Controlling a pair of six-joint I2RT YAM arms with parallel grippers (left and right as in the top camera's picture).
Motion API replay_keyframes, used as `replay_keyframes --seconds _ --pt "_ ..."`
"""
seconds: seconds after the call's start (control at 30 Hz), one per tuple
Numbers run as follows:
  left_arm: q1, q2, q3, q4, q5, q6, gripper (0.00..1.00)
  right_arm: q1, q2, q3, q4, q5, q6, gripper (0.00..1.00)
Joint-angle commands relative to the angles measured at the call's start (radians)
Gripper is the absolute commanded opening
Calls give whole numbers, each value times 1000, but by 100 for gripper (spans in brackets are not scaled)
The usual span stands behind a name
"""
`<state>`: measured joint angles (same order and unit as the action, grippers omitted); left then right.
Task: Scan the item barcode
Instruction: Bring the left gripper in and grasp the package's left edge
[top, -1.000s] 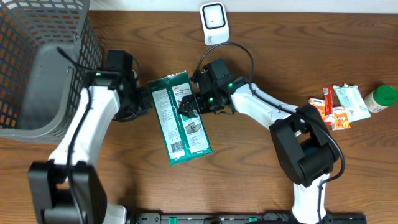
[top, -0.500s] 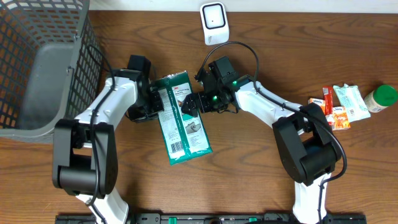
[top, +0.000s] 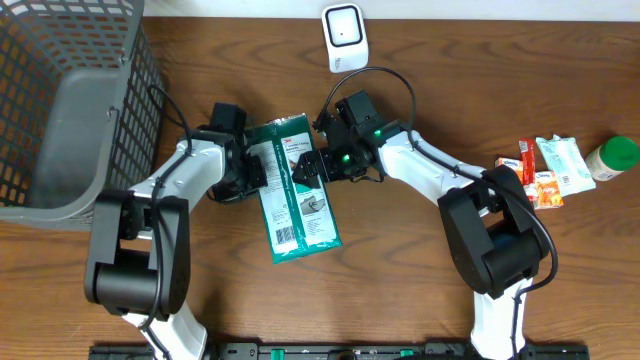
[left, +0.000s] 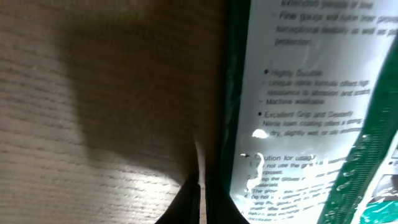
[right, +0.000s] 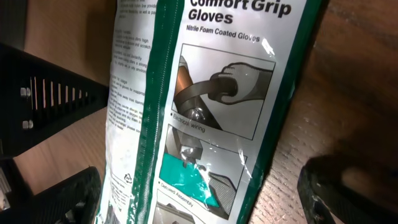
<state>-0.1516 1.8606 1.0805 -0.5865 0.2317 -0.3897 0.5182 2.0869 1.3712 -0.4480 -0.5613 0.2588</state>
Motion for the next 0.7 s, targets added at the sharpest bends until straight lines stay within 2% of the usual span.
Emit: replay_keyframes --seconds 0.0,0.3,0.43,0.67 --pt "0 31 -55 11 -22 -35 8 -11 36 -27 -13 -23 -4 96" --pt "-1 31 -56 38 80 -35 7 1 36 -27 13 -156 -1 91" --pt "-5 31 -56 39 82 -34 8 1 36 -27 24 -198 -1 89" --pt "-7 31 -58 51 82 -35 8 2 36 -27 42 -260 -2 77"
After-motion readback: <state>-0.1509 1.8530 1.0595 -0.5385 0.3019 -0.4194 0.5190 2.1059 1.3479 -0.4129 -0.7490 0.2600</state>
